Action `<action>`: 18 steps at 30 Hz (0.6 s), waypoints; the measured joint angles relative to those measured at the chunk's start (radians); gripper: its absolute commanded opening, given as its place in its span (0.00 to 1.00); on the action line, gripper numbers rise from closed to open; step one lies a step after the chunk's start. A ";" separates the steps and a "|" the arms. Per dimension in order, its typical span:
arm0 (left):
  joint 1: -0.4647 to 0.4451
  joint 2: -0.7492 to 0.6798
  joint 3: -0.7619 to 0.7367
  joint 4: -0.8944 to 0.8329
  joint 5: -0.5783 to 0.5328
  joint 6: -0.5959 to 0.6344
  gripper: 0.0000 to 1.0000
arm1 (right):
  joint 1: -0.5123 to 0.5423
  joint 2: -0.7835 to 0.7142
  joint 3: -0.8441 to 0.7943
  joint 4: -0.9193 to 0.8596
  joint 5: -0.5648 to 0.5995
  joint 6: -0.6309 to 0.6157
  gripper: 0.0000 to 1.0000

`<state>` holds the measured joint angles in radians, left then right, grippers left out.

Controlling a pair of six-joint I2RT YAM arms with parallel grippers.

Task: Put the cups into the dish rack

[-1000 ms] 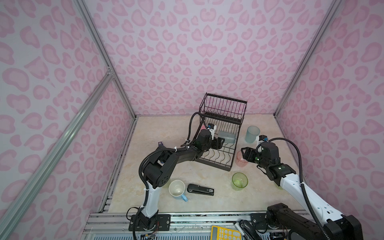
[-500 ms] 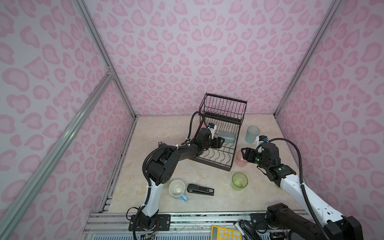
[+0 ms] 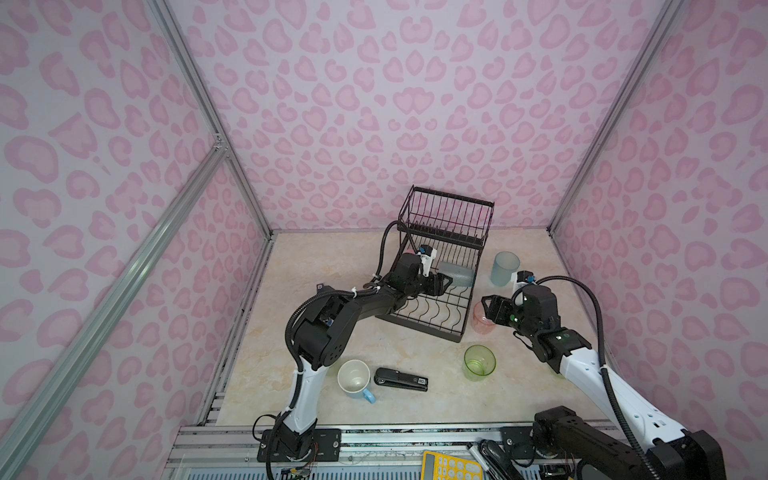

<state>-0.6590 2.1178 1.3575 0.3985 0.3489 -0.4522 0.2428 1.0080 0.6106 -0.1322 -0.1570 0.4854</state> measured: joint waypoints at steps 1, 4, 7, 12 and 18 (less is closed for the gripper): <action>0.001 0.000 0.000 0.000 0.003 0.000 0.62 | 0.000 0.000 -0.002 0.002 0.000 0.000 0.72; 0.002 0.000 0.000 0.000 0.003 0.000 0.58 | 0.000 0.000 -0.004 0.003 0.000 0.000 0.72; 0.002 0.000 -0.002 0.002 0.004 0.000 0.55 | 0.000 0.000 -0.005 0.007 0.000 -0.004 0.72; 0.000 -0.001 -0.003 0.014 0.025 0.008 0.52 | 0.000 0.000 -0.006 0.009 -0.001 -0.008 0.72; -0.004 -0.001 -0.003 0.033 0.076 0.008 0.48 | 0.000 0.000 -0.009 0.011 -0.001 -0.008 0.72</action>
<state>-0.6632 2.1166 1.3544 0.4313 0.4244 -0.4442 0.2428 1.0077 0.6014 -0.1215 -0.1577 0.4774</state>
